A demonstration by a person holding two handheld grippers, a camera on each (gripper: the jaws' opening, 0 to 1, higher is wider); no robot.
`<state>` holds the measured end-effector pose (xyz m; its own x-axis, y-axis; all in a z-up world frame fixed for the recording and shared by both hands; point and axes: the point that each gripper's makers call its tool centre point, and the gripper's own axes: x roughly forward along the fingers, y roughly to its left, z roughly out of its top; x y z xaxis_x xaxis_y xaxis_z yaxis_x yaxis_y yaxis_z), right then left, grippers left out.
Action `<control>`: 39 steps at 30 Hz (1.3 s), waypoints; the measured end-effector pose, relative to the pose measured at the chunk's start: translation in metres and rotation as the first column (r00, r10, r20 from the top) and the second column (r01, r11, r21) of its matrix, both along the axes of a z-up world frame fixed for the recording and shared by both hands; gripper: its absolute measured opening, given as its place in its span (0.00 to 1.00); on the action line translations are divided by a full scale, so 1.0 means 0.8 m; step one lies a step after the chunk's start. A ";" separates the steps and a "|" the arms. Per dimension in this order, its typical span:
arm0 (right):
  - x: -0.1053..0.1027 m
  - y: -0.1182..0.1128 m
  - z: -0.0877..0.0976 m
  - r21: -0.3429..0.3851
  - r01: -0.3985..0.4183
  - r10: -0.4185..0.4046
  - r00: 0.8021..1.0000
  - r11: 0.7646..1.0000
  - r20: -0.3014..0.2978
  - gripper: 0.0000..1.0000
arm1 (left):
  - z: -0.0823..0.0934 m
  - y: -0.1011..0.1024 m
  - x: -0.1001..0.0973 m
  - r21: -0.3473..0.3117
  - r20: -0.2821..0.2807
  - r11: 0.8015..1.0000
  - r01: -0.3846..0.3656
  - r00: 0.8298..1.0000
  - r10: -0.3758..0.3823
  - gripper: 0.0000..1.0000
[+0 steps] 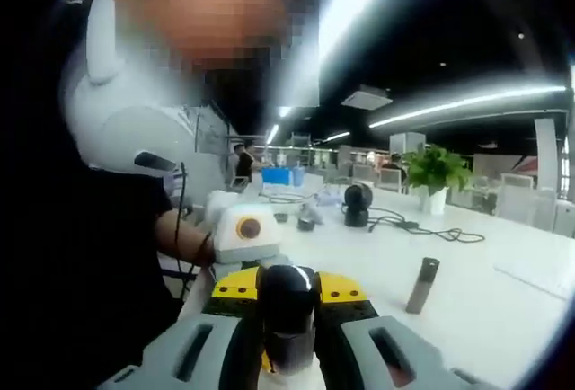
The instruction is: Pick up cosmetic bottle twist off cap place on table pick up cap screw tight cap place on table
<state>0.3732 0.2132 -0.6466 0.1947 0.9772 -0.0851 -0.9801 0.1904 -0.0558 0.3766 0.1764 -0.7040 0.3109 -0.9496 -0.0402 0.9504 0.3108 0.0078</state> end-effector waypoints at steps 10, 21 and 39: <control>-0.011 0.004 0.000 0.017 -0.205 0.205 0.979 0.979 -0.018 0.15 | 0.000 -0.003 -0.002 -0.001 0.010 1.000 0.010 1.000 -0.010 0.12; -0.020 0.008 -0.002 0.020 -0.447 0.448 0.893 0.894 -0.055 0.15 | -0.001 -0.004 -0.001 -0.005 0.000 1.000 0.015 1.000 -0.015 0.12; -0.008 0.013 -0.004 0.046 -0.341 0.344 0.934 0.939 -0.093 0.32 | -0.001 0.000 0.008 -0.004 0.008 1.000 -0.010 1.000 0.010 0.12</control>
